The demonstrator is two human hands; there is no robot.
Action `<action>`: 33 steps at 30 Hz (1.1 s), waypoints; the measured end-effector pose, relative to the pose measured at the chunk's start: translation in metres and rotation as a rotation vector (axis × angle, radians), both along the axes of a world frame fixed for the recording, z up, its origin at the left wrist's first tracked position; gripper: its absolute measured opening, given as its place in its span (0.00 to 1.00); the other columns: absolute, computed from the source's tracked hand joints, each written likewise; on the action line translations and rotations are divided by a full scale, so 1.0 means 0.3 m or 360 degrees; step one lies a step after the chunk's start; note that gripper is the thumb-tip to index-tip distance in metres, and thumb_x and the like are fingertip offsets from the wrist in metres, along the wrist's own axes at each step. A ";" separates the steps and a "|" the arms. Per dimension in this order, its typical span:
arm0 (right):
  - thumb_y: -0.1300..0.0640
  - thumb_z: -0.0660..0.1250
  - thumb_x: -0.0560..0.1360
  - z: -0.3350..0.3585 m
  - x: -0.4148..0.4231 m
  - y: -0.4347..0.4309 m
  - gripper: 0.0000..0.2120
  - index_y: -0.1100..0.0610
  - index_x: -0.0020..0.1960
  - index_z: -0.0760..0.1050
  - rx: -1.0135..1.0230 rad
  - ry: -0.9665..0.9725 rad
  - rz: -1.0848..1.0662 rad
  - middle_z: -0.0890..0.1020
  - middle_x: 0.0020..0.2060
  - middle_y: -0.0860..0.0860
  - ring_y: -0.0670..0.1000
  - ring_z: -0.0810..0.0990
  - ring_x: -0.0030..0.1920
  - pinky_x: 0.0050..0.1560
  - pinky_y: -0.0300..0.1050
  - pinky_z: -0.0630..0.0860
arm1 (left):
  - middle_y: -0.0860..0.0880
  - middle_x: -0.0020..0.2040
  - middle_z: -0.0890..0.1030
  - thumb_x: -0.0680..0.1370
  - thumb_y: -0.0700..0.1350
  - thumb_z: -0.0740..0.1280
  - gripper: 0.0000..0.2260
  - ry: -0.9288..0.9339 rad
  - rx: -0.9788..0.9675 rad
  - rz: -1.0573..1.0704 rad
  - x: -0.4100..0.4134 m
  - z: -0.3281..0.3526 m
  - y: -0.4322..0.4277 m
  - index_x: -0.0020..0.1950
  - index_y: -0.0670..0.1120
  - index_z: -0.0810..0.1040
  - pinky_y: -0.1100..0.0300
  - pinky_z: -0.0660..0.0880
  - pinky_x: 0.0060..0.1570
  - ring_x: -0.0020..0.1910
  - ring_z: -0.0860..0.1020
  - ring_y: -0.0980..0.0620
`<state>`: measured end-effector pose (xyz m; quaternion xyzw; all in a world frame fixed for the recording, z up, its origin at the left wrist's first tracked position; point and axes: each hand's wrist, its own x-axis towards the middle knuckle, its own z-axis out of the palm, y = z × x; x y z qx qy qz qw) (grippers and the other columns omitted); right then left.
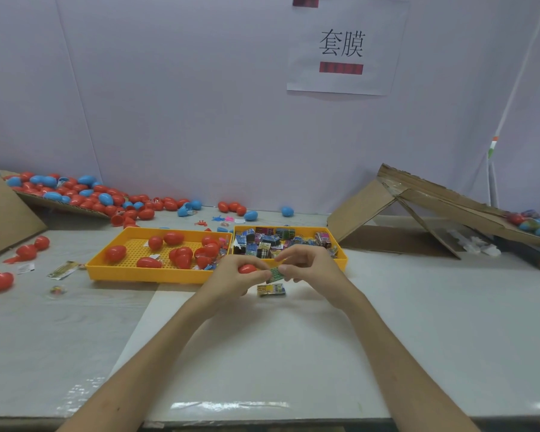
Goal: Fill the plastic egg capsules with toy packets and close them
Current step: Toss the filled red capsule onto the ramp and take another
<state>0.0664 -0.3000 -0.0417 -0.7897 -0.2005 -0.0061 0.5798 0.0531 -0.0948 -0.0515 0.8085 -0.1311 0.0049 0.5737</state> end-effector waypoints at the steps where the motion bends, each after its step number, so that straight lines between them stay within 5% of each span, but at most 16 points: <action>1: 0.61 0.75 0.74 0.001 -0.002 0.004 0.08 0.55 0.52 0.83 0.0011 0.0002 -0.0004 0.87 0.40 0.54 0.48 0.83 0.39 0.41 0.42 0.77 | 0.62 0.31 0.80 0.77 0.46 0.75 0.01 0.0016 -0.0003 0.0002 -0.001 0.001 0.000 0.46 0.50 0.86 0.68 0.68 0.27 0.27 0.73 0.62; 6: 0.59 0.73 0.76 0.009 -0.005 0.015 0.08 0.53 0.55 0.83 0.0070 0.0040 -0.0042 0.86 0.48 0.52 0.52 0.85 0.46 0.46 0.46 0.80 | 0.60 0.29 0.79 0.77 0.44 0.74 0.05 0.0026 -0.0084 0.0060 -0.003 0.005 0.002 0.42 0.53 0.86 0.68 0.67 0.25 0.25 0.72 0.61; 12: 0.54 0.62 0.84 0.018 -0.004 0.026 0.11 0.50 0.51 0.83 0.0249 0.0135 -0.0140 0.85 0.41 0.46 0.49 0.84 0.42 0.44 0.42 0.80 | 0.58 0.30 0.78 0.78 0.45 0.74 0.06 0.0074 -0.0162 0.0103 0.001 0.006 0.006 0.41 0.53 0.86 0.67 0.66 0.25 0.25 0.71 0.59; 18: 0.50 0.62 0.83 0.012 -0.005 0.035 0.13 0.53 0.51 0.84 0.0204 0.0191 -0.0077 0.86 0.43 0.50 0.51 0.84 0.42 0.41 0.42 0.78 | 0.59 0.29 0.79 0.78 0.46 0.74 0.07 0.0071 -0.0148 0.0113 -0.003 0.006 0.003 0.40 0.54 0.86 0.67 0.67 0.25 0.25 0.71 0.60; 23: 0.55 0.68 0.80 -0.002 -0.001 0.035 0.09 0.59 0.56 0.82 0.0206 0.0157 0.0012 0.86 0.45 0.54 0.53 0.84 0.42 0.44 0.44 0.79 | 0.59 0.29 0.79 0.78 0.46 0.73 0.08 0.0034 -0.0121 0.0096 -0.008 0.009 0.000 0.39 0.55 0.85 0.68 0.67 0.25 0.25 0.71 0.60; 33: 0.65 0.66 0.75 0.006 0.002 0.025 0.10 0.61 0.54 0.82 0.0548 0.0351 0.0268 0.83 0.41 0.54 0.51 0.82 0.40 0.43 0.43 0.78 | 0.49 0.30 0.69 0.81 0.47 0.69 0.08 0.0217 -0.0308 -0.0038 -0.008 0.022 0.014 0.45 0.46 0.84 0.63 0.64 0.27 0.28 0.66 0.54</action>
